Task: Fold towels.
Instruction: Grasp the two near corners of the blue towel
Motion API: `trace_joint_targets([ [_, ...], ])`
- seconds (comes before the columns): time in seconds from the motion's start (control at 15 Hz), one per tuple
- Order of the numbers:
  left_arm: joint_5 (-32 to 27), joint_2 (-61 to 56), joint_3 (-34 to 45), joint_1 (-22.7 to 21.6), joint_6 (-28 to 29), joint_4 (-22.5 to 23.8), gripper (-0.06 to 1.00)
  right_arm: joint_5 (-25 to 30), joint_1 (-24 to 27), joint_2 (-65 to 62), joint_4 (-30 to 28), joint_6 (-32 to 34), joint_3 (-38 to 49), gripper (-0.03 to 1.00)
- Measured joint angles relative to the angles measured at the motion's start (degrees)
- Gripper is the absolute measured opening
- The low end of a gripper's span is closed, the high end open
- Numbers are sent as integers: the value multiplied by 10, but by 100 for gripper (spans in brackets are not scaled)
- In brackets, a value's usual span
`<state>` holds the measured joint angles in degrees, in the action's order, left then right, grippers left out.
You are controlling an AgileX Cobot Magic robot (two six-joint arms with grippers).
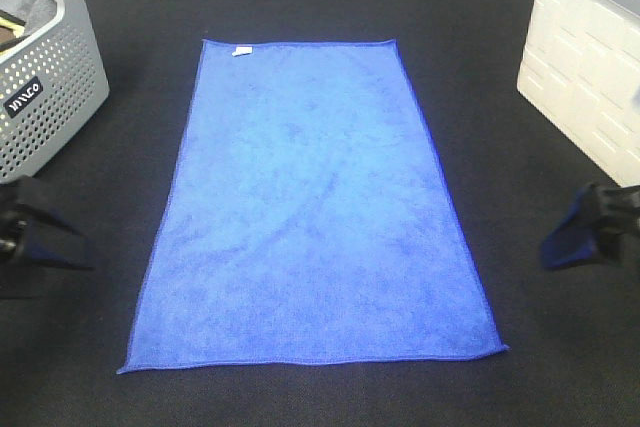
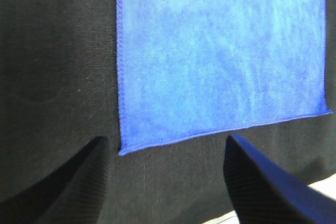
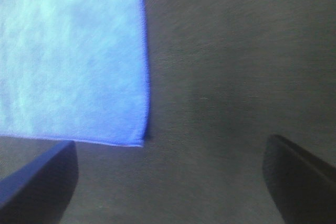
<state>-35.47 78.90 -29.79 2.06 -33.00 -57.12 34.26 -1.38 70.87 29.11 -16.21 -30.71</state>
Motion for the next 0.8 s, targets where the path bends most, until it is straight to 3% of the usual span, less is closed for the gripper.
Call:
trace_joint_targets([
  [0.13, 17, 77, 0, 0, -93, -89, 61, -11, 0, 85, 107, -111, -1, 89],
  [0.33, 43, 146, -1, 0, -183, -162, 61, -26, 0, 151, 211, -208, -1, 88],
  [0.6, 49, 220, -1, 0, -289, -263, 61, -42, -10, 244, 297, -317, -2, 84],
  [0.8, 37, 262, -2, 0, -350, -310, 61, -65, -64, 297, 346, -347, -18, 76],
])
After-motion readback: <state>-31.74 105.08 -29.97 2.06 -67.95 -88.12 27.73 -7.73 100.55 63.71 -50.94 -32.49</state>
